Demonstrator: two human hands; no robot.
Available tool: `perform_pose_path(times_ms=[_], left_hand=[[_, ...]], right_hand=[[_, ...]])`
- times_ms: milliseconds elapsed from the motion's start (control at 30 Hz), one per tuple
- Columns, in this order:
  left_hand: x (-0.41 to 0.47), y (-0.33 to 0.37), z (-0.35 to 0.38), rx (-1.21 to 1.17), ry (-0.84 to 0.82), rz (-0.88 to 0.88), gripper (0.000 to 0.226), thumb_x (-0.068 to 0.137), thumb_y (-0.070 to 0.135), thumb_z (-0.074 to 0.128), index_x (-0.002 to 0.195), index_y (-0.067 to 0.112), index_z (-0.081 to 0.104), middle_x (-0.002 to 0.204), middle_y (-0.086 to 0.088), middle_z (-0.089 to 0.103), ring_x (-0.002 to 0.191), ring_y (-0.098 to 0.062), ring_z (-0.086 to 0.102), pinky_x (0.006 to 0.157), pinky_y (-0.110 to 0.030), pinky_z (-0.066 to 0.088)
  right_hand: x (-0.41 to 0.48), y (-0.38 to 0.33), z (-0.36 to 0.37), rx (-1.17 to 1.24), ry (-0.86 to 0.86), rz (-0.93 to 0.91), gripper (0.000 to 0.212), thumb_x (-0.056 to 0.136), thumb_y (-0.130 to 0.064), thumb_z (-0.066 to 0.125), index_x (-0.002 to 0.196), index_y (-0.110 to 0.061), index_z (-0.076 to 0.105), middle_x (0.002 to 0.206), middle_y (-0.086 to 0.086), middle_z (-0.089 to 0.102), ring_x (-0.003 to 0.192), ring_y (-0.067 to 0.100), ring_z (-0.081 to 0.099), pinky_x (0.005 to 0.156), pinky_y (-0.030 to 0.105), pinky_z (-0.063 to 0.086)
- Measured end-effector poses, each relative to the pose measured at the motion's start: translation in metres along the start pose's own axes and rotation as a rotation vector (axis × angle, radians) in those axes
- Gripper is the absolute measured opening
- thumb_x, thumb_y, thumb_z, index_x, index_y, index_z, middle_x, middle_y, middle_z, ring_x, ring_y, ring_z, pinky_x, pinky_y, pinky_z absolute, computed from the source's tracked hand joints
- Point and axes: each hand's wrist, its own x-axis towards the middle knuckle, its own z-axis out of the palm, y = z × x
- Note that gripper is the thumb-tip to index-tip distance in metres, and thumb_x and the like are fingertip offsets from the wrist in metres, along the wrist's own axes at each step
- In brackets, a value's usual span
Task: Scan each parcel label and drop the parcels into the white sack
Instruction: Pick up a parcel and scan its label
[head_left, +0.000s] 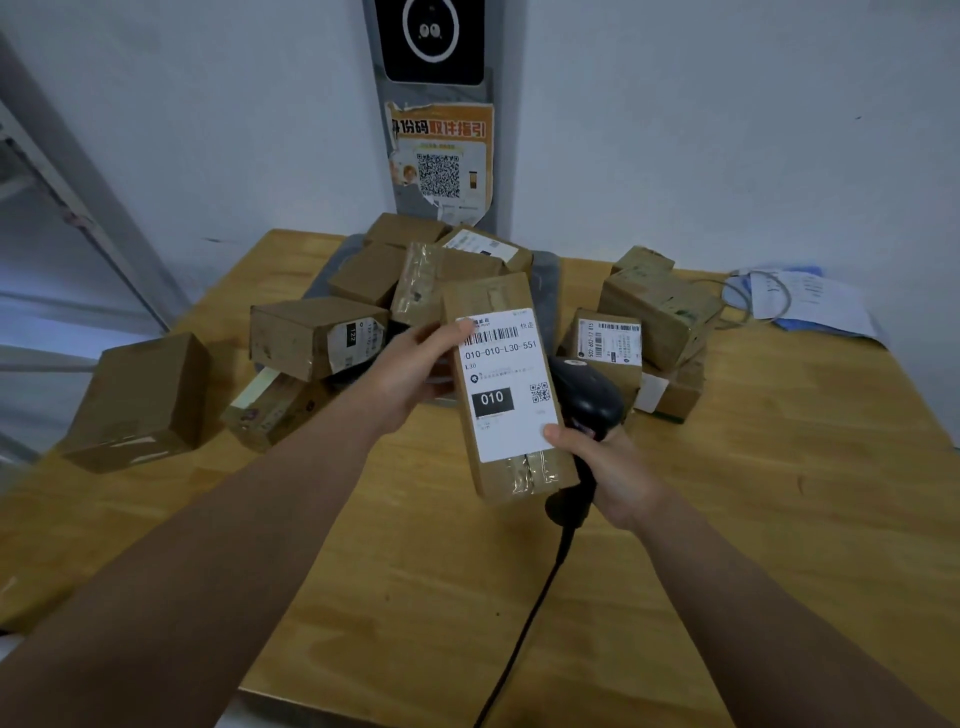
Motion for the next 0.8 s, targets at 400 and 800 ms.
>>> perform_pose_path(times_ms=[400, 800], left_hand=[[0.014, -0.022, -0.023, 0.16, 0.157, 0.053, 0.058, 0.082, 0.024, 0.075, 0.127, 0.03, 0.039, 0.119, 0.003, 0.056, 0.103, -0.015, 0.06, 0.079, -0.033, 0.055], [0.016, -0.047, -0.04, 0.244, 0.271, 0.008, 0.071, 0.081, 0.036, 0.074, 0.138, 0.03, 0.032, 0.12, 0.003, 0.046, 0.118, -0.023, 0.051, 0.103, -0.045, 0.045]], right_hand=[[0.009, -0.007, 0.025, -0.207, 0.197, -0.049, 0.018, 0.082, 0.001, 0.063, 0.067, -0.008, 0.059, 0.054, 0.006, 0.054, 0.05, 0.019, 0.051, 0.055, 0.03, 0.044], [0.009, 0.002, 0.037, -0.527, 0.246, -0.041, 0.021, 0.084, -0.016, 0.072, 0.069, -0.012, 0.057, 0.04, -0.006, 0.051, 0.035, 0.006, 0.047, 0.042, 0.019, 0.043]])
